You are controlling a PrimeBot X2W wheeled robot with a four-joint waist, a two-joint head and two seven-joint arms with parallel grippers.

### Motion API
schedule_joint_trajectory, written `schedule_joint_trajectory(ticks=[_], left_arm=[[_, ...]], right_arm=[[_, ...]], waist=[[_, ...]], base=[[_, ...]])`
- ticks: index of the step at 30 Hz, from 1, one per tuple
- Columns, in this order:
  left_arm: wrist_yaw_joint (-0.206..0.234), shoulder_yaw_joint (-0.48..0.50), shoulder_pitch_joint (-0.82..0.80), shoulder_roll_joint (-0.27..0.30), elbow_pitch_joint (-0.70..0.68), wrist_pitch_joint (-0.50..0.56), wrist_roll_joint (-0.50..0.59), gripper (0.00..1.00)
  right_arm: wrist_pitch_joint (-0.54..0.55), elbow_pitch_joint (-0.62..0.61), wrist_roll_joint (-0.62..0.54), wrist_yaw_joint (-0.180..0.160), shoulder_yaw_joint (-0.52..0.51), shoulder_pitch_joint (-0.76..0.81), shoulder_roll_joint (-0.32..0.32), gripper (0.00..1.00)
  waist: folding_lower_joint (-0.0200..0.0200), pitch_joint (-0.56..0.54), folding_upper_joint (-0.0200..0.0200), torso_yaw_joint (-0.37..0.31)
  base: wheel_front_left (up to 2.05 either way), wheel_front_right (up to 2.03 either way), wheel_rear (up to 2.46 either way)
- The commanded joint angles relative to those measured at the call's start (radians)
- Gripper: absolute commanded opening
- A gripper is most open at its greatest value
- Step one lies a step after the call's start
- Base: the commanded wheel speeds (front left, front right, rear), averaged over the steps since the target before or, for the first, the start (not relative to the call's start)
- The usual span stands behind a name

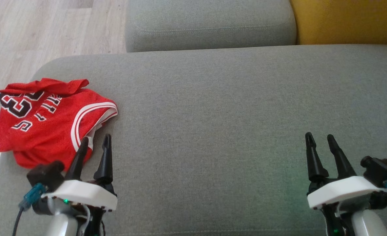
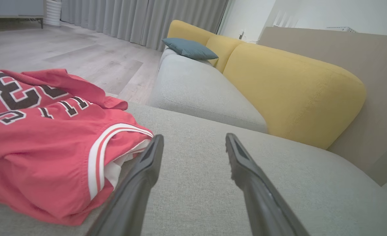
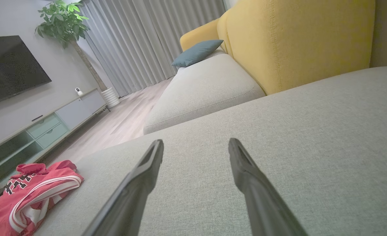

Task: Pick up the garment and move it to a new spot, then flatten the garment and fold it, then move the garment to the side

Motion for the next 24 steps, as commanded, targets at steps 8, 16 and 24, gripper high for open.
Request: schedule_joint_trajectory(ticks=[8, 16, 24], left_arm=[[0.013, 0.014, -0.049, 0.025, -0.017, -0.033, 0.102, 1.00], [0.017, 0.007, -0.050, 0.026, 0.000, -0.056, 0.185, 1.00], [0.018, 0.002, -0.052, 0.025, 0.021, -0.080, 0.264, 1.00]], right_arm=[[-0.027, -0.042, -0.097, 0.006, 0.025, -0.017, 0.003, 1.00], [-0.034, -0.046, -0.181, 0.007, 0.030, -0.007, 0.006, 1.00], [-0.041, -0.054, -0.245, 0.007, 0.034, 0.003, 0.007, 1.00]], waist=[[-0.0001, -0.004, 0.0000, 0.003], [-0.0001, -0.007, 0.0000, 0.003], [-0.0001, -0.007, 0.0000, 0.003]], base=[[0.00, 0.00, 0.00], [0.00, 0.00, 0.00], [0.00, 0.00, 0.00]])
